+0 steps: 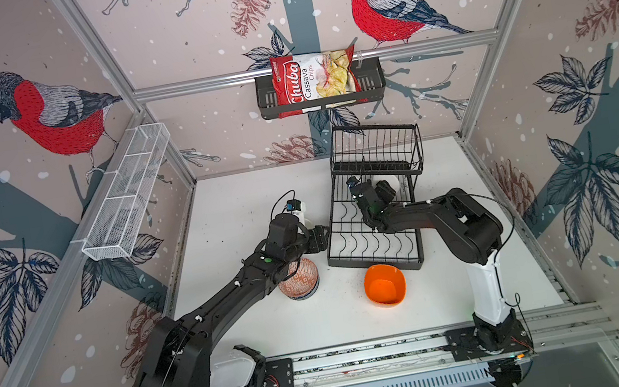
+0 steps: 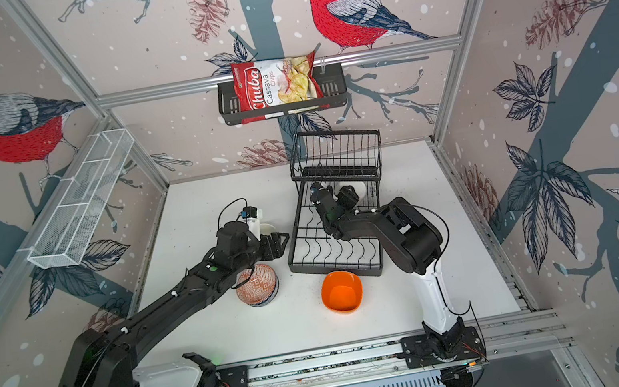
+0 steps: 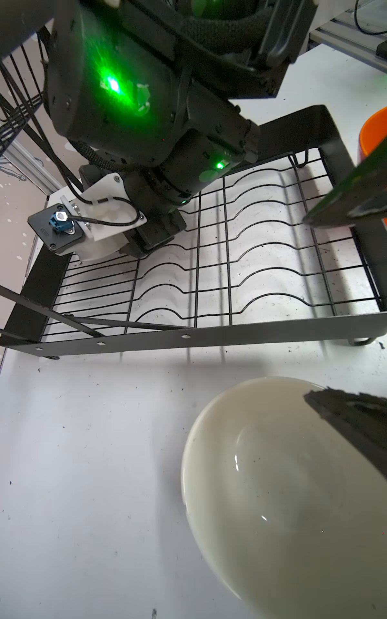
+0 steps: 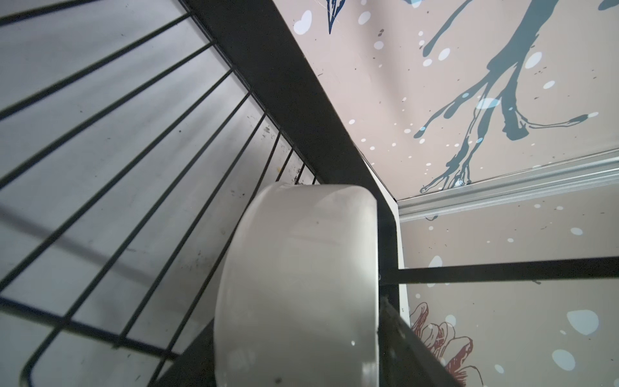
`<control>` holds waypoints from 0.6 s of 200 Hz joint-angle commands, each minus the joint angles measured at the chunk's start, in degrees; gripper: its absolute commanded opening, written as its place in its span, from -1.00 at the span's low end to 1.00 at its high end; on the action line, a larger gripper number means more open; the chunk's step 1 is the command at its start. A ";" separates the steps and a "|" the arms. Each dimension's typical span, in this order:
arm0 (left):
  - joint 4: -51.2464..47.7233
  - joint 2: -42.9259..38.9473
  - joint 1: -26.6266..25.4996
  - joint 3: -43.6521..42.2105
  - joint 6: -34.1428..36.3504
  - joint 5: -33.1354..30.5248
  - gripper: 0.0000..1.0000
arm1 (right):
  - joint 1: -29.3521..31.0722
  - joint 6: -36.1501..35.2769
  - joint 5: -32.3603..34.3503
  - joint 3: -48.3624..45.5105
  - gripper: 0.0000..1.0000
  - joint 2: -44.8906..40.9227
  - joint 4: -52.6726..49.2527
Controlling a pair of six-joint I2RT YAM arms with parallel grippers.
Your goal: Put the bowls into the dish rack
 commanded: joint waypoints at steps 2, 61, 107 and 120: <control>0.86 -0.18 0.18 -0.12 0.44 0.03 0.51 | 0.36 -0.37 0.69 0.95 0.43 0.95 -0.12; 0.50 -0.40 0.30 -0.37 0.49 -0.24 0.51 | 0.54 -0.46 0.68 1.53 0.68 1.54 0.24; 0.45 -0.19 0.39 -0.38 0.57 -0.41 0.51 | 0.62 2.01 -1.32 1.29 0.89 -0.07 -1.34; 0.37 -0.19 0.46 -0.39 0.57 -0.50 0.51 | 0.62 3.06 -2.45 1.06 0.93 -0.80 -1.97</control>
